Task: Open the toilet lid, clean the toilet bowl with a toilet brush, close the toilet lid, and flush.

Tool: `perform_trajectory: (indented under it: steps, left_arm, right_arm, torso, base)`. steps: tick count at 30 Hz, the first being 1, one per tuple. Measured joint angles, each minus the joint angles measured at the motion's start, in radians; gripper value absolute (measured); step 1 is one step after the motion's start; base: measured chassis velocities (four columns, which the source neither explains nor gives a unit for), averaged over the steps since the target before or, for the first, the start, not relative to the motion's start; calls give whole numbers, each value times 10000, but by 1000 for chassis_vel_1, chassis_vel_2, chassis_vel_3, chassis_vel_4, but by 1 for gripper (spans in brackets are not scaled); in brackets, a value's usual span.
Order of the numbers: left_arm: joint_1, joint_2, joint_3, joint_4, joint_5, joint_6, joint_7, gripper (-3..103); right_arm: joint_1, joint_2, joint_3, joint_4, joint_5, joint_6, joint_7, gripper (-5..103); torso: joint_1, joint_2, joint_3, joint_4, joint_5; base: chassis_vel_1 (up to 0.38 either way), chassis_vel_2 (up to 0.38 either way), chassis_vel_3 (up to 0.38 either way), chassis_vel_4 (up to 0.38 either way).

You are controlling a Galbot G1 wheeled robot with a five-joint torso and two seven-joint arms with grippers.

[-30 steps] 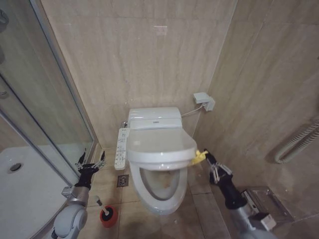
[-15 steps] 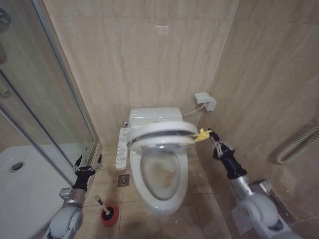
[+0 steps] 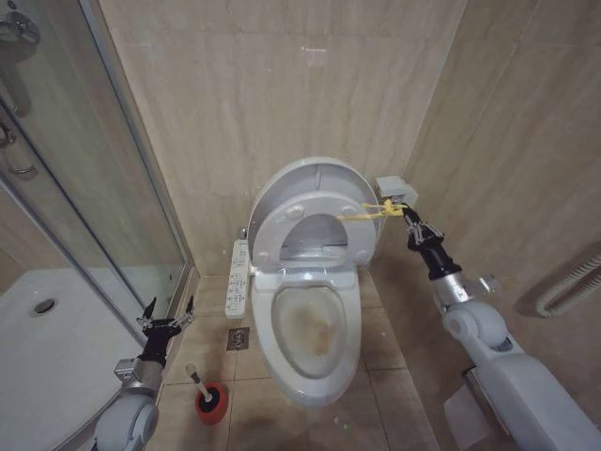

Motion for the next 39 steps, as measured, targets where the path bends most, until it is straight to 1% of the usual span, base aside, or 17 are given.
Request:
perform_trajectory:
  steps: [1, 3, 5, 6, 7, 9, 10, 13, 19, 21, 31, 37, 39]
  left_arm:
    - [0, 0, 0, 0, 0, 0, 0, 100]
    - [103, -64, -81, -99, 72, 4, -5, 100]
    - [234, -147, -177, -191, 146, 4, -13, 100]
    - [234, -147, -177, -191, 146, 4, -13, 100]
    - [281, -176, -209, -212, 170, 3, -16, 100]
    - [378, -239, -267, -255, 219, -3, -24, 100]
    - [378, -239, -267, -255, 219, -3, -24, 100]
    - [476, -273, -323, -349, 254, -10, -30, 100]
    - [545, -264, -381, -455, 258, -17, -35, 100]
    - [571, -254, -400, -482, 257, -29, -37, 100]
    - [711, -276, -521, -689, 220, -85, -38, 100]
    - [787, -253, -678, -787, 180, -101, -38, 100]
    - [832, -263, -755, -799, 171, -138, -38, 100]
  right_arm:
    - [0, 0, 0, 0, 0, 0, 0, 1]
    - [479, 75, -210, -394, 2, -16, -43, 1]
    - [1178, 219, -528, -906, 19, -82, -63, 1]
    - [1178, 219, -528, -906, 19, -82, -63, 1]
    - [1501, 297, -664, -1144, 36, -122, -62, 1]
    - [2253, 524, -949, -1812, 49, -162, -63, 1]
    - [2253, 524, -949, -1812, 49, -162, -63, 1]
    - [2999, 763, -1197, -2750, 45, -210, -64, 1]
    - [3471, 856, -1400, -3427, 39, -424, -62, 1]
    - [3627, 924, -1533, -3605, 31, -556, 16, 1]
    - [4573, 1251, -2207, -4604, 61, -638, 137, 1]
    - [5277, 1383, -2482, -5180, 56, -722, 231, 1]
    - [5592, 1400, -2602, -5426, 50, -768, 267, 1]
  torso:
    - [0, 0, 0, 0, 0]
    - [0, 0, 0, -4, 3]
    - [0, 0, 0, -13, 2]
    - [0, 0, 0, -13, 2]
    - [0, 0, 1, -14, 2]
    - [0, 0, 1, -13, 2]
    - [0, 0, 1, -13, 2]
    - [0, 0, 0, -4, 1]
    - [0, 1, 0, -3, 1]
    - [-1, 1, -1, -9, 1]
    - [-2, 1, 0, -17, 4]
    - [-1, 0, 0, -15, 5]
    - [-1, -1, 1, -10, 5]
  base:
    - [0, 0, 0, 0]
    - [0, 0, 0, 0]
    - [0, 0, 0, 0]
    - [0, 0, 0, 0]
    - [0, 0, 0, 0]
    - [0, 0, 0, 0]
    - [0, 0, 0, 0]
    - [0, 0, 0, 0]
    - [0, 0, 0, 0]
    - [0, 0, 0, 0]
    - [0, 0, 0, 0]
    - [0, 0, 0, 0]
    - [0, 0, 0, 0]
